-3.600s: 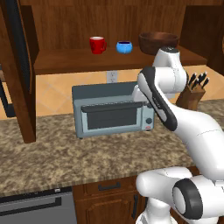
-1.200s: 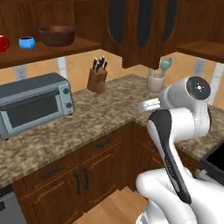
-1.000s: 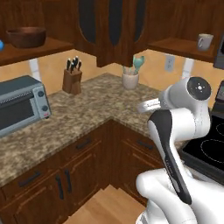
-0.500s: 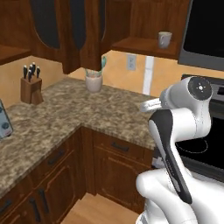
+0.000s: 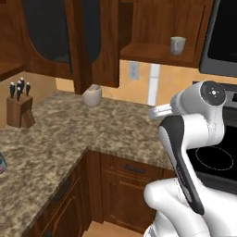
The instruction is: Gather all objects into one cabinet and sort the glasses and bowls to opposite sides.
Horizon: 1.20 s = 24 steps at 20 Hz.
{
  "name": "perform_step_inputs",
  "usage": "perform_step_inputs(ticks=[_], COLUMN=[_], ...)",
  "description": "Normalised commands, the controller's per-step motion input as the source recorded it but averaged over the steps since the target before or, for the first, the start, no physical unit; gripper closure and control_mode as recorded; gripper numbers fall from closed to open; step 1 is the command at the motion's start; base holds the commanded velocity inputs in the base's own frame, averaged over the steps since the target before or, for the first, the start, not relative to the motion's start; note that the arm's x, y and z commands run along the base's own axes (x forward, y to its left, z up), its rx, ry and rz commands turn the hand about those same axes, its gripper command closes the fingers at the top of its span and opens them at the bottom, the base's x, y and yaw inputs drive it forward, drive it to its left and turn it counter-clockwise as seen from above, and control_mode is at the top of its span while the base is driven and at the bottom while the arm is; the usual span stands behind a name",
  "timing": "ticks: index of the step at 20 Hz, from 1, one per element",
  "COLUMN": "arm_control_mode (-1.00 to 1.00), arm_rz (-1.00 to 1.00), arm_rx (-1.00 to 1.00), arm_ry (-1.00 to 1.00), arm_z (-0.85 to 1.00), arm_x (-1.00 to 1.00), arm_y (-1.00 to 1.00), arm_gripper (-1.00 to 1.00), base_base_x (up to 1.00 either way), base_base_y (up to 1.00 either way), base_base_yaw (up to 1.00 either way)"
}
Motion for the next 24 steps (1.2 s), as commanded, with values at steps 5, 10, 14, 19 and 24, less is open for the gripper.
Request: perform_step_inputs(ticks=[5,10,14,19,24], arm_control_mode=[1.00,1.00,1.00,1.00,1.00], arm_rz=[0.00,0.00,0.00,0.00,0.00], arm_rx=[0.00,0.00,0.00,0.00,0.00], arm_ry=[0.00,0.00,0.00,0.00,0.00], arm_z=[0.00,0.00,0.00,0.00,0.00], arm_x=[0.00,0.00,0.00,0.00,0.00], arm_y=[0.00,0.00,0.00,0.00,0.00], arm_gripper=[-1.00,-1.00,-1.00,-1.00,-1.00], base_base_x=[0.49,0.42,0.74,0.63,0.24], base_base_y=[-0.01,0.00,0.00,-0.18,-0.32], base_base_yaw=[-0.13,-0.31,-0.40,-0.32,-0.14])
